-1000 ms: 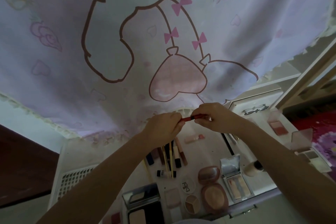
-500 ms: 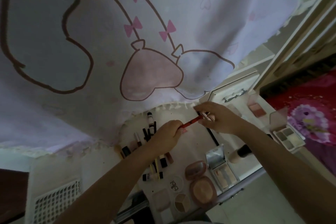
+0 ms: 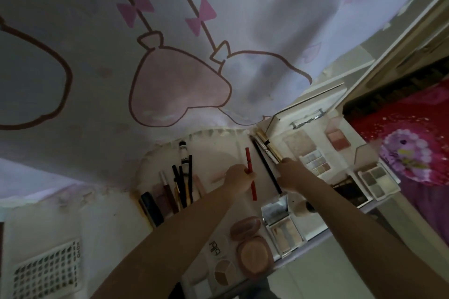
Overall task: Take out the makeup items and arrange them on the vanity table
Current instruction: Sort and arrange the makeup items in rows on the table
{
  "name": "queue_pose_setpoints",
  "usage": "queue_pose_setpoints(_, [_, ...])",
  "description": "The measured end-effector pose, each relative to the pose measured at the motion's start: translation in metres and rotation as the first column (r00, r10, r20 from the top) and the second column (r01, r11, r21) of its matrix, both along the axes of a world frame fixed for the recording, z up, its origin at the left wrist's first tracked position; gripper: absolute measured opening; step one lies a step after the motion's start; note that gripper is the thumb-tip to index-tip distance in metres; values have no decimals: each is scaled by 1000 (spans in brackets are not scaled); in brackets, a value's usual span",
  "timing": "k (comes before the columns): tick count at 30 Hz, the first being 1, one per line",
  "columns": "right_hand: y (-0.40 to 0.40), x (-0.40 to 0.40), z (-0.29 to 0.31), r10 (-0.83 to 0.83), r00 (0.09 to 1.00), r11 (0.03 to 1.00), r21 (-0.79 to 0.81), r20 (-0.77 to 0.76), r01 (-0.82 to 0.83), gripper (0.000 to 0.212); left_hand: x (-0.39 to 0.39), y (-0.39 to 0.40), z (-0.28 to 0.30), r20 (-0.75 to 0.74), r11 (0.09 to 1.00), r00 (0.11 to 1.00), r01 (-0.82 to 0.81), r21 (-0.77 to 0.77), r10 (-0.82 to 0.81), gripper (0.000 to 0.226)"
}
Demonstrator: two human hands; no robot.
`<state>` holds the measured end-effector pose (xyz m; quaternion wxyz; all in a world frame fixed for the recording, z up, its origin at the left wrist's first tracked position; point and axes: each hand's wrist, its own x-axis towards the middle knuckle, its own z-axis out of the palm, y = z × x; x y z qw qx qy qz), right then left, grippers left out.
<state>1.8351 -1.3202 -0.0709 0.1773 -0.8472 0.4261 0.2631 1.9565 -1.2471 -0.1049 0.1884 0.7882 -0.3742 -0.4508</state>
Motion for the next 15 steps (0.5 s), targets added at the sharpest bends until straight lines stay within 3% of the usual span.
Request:
queue_pose_setpoints(6, [-5, 5, -16, 14, 1000, 1000, -24, 12, -14, 30, -7, -30, -9, -27, 976, 988, -144, 164, 151, 35])
queue_pose_setpoints(10, [-8, 2, -18, -38, 998, 998, -47, 46, 40, 32, -6, -31, -6, -11, 987, 996, -89, 135, 92, 30])
queue_pose_setpoints(13, [-5, 4, -21, -25, 996, 994, -101, 88, 34, 29, 7, -6, -3, 177, 1000, 984, -4, -31, 9, 15])
queue_pose_setpoints(15, [-3, 11, -23, -12, 989, 992, -122, 148, 30, 28, 21, 13, -6, 422, 996, 903, 92, -12, -79, 27])
